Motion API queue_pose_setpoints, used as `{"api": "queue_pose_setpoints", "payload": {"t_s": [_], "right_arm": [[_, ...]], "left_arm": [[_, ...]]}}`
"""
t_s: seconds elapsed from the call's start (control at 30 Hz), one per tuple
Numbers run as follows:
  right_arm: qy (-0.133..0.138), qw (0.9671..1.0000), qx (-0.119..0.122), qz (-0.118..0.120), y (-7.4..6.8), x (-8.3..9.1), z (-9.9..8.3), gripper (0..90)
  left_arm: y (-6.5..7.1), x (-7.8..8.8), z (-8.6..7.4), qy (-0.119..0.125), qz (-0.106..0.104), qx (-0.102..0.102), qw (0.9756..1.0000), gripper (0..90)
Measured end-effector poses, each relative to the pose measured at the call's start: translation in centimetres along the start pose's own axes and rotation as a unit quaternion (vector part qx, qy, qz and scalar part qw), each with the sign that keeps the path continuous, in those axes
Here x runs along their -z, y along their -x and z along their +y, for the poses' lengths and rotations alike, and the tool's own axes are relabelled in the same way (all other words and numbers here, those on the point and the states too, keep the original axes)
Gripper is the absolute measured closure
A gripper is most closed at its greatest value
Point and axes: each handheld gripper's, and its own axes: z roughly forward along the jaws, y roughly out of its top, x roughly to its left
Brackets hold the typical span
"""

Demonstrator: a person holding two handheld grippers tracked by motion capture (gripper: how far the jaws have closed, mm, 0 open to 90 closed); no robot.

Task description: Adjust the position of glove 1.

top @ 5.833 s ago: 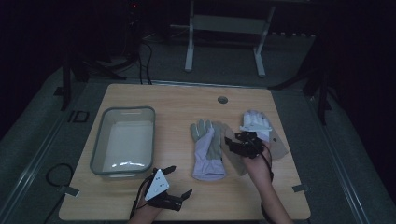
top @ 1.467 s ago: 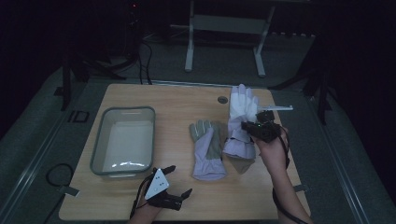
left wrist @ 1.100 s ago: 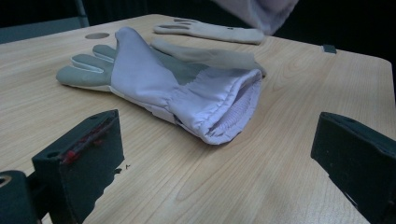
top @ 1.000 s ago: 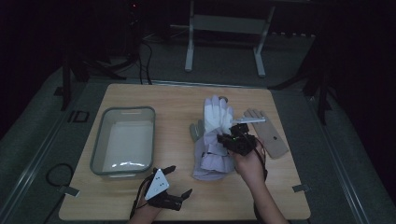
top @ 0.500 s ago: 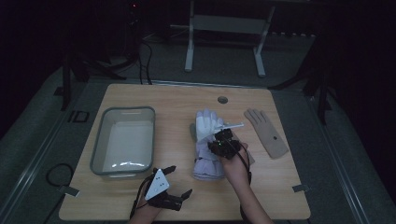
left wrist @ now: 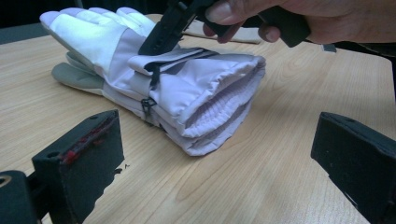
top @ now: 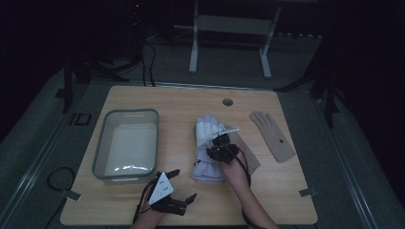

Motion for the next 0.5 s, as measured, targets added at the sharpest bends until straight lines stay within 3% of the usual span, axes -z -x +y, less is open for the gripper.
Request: {"api": "queue_pose_setpoints", "payload": {"t_s": [0.27, 0.4, 0.5], "right_arm": [[0.004, 0.9997, 0.019, 0.017, 0.5, 0.4, 0.5, 62.4], [0.013, 0.9987, 0.034, 0.036, 0.7, 1.3, 0.6, 46.9], [0.021, 0.9976, 0.054, 0.037, 1.0, 2.0, 0.6, 35.3]], "left_arm": [[-0.1, 0.0, 0.0, 0.002, -0.002, 0.004, 1.0, 2.4], [0.0, 0.0, 0.0, 0.002, 0.001, 0.004, 1.0, 2.4], [-0.1, 0.1, 0.0, 0.007, 0.006, 0.0, 1.0, 2.6]]}}
